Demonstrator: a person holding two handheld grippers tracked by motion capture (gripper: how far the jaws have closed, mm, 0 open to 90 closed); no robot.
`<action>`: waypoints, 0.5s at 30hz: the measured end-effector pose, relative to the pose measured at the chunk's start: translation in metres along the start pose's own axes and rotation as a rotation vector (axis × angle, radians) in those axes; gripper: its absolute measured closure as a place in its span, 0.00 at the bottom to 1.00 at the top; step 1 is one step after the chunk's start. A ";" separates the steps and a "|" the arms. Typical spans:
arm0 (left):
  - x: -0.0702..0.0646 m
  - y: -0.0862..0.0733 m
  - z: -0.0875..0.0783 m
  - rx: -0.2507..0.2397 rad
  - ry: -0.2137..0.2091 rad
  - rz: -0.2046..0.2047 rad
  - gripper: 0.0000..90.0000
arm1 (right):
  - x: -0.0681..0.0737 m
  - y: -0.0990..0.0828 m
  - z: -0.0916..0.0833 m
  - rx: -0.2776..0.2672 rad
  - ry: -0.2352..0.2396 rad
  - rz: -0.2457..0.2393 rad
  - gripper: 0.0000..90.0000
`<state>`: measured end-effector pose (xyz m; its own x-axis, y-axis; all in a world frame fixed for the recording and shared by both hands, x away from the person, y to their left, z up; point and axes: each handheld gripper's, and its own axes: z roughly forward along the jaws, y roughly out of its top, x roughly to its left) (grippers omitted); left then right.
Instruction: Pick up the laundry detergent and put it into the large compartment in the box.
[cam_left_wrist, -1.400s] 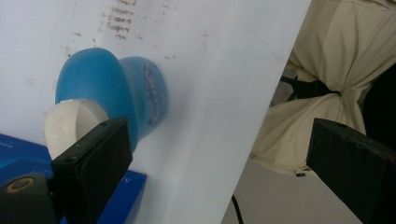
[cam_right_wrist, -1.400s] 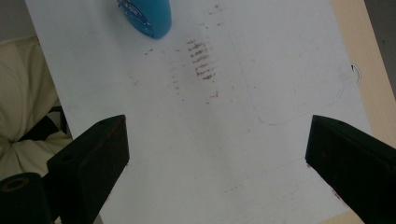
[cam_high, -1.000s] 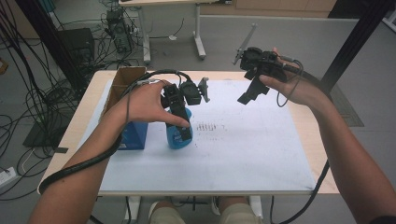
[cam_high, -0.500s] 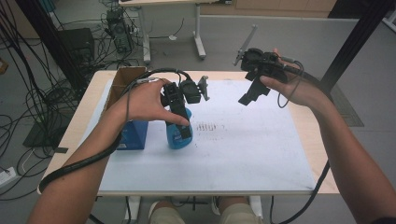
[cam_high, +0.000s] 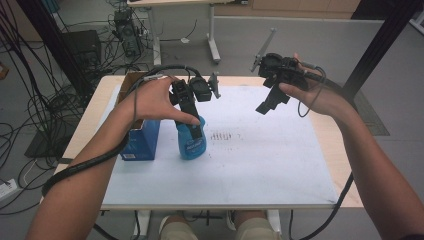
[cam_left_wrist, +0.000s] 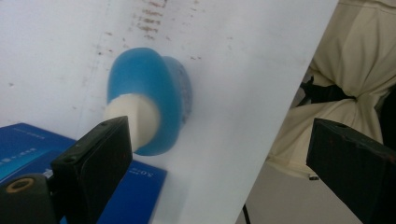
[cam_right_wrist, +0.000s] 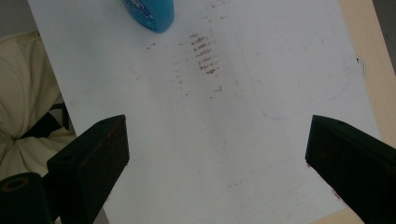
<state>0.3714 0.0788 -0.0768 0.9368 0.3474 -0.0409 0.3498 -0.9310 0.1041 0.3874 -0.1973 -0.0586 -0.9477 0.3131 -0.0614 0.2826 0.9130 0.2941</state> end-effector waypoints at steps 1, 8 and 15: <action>0.004 0.002 -0.001 0.002 0.000 -0.006 0.08 | 0.000 -0.001 0.001 -0.003 0.001 -0.002 0.07; 0.018 0.009 -0.001 0.017 0.010 -0.026 0.08 | 0.000 -0.001 0.001 0.007 0.002 0.004 0.07; 0.038 0.011 0.011 0.035 -0.008 -0.058 0.08 | -0.001 -0.005 -0.001 0.003 0.001 0.007 0.07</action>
<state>0.4112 0.0805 -0.0880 0.9150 0.3999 -0.0534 0.4029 -0.9128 0.0666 0.3871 -0.2023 -0.0585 -0.9459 0.3192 -0.0584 0.2897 0.9117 0.2913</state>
